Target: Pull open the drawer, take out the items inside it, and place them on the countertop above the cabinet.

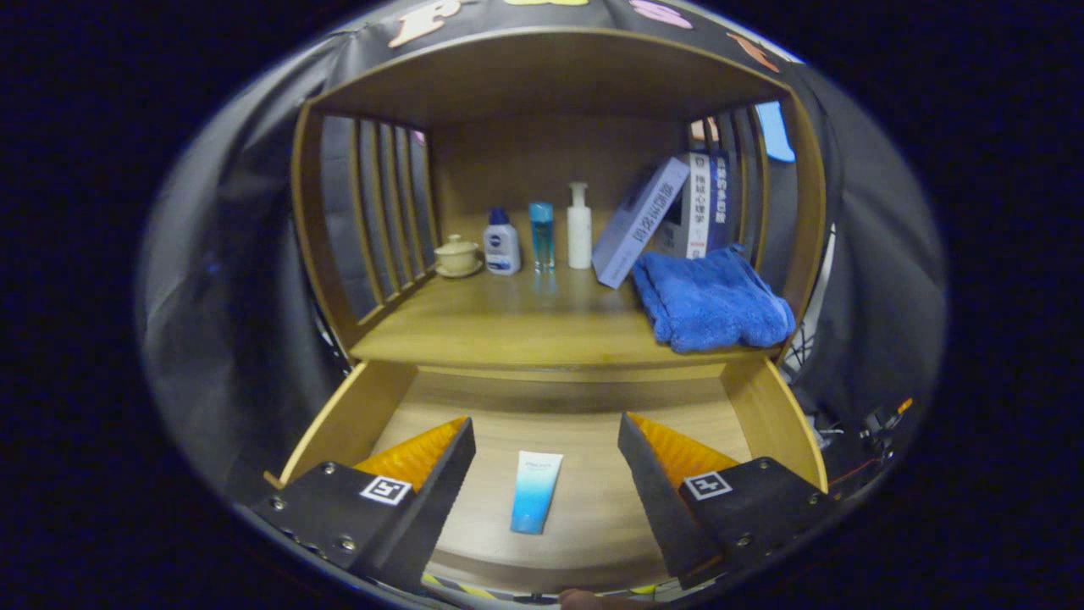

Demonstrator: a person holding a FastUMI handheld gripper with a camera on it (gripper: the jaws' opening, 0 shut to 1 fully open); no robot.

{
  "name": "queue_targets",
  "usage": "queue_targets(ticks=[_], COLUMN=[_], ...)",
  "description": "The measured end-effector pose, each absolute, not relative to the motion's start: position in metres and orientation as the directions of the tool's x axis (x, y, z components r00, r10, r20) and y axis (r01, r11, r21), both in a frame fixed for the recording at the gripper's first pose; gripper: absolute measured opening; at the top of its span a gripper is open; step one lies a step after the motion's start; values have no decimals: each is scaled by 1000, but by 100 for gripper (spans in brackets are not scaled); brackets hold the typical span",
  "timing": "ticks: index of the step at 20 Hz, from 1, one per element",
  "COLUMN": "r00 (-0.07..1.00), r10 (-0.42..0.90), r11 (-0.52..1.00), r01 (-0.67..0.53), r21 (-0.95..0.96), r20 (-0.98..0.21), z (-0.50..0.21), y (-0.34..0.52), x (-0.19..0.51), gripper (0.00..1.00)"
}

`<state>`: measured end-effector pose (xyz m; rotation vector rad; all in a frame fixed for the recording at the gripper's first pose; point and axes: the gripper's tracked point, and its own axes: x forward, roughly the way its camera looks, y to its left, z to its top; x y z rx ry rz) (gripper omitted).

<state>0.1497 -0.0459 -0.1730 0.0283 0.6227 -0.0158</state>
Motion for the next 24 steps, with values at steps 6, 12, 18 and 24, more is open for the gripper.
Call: queue_targets(ticks=[6,12,18,24], r00=[613,421,289,596], r10=[69,45,-28,26], r11=[997,999,1000,1000], r01=[-24,-14,-2,-27], r21=[69,43,-29,12], r20=[-787,-906,-957,-802], z=[-249,-304,-318,-258], y=[-12,-8,-19,-17], x=[152,133,121,154], gripper=[100,91,50,38])
